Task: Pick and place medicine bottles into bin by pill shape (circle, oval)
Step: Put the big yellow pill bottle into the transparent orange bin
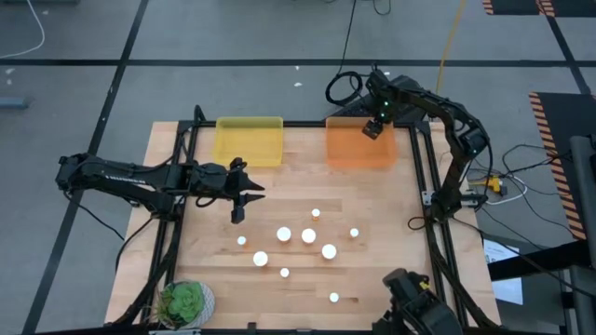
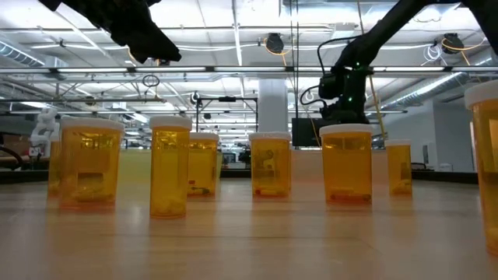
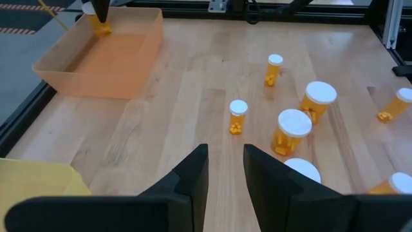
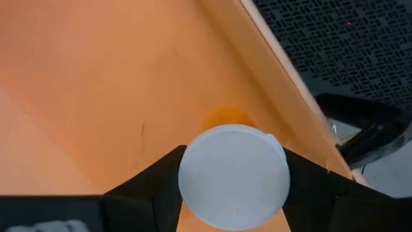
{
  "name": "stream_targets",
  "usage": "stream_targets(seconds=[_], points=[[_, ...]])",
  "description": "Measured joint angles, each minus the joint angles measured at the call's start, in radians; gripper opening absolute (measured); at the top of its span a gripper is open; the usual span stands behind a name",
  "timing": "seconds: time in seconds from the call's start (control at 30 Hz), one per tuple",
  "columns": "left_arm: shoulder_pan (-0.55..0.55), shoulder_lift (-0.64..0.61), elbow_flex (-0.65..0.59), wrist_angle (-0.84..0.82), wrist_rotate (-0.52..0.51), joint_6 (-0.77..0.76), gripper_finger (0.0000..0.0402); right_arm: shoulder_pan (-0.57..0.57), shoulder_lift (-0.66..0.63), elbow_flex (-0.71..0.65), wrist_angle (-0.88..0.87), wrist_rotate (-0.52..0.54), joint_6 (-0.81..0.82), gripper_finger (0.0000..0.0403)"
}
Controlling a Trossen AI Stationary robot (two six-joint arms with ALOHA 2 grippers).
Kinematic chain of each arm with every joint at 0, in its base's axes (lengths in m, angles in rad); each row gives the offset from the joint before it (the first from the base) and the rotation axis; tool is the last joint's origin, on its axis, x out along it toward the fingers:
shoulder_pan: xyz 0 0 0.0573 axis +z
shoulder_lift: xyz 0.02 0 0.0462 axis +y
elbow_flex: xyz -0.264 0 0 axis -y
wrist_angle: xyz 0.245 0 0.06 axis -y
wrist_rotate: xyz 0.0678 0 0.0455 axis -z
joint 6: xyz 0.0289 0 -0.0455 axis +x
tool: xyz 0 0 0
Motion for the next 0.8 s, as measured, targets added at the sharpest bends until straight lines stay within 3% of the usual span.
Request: stream_targets(seconds=[0.8], points=[[0.0, 0.0, 0.0, 0.0, 0.006, 0.007, 0.0102, -0.006, 0.002, -0.067, 0.082, 0.052, 0.027, 0.0214]])
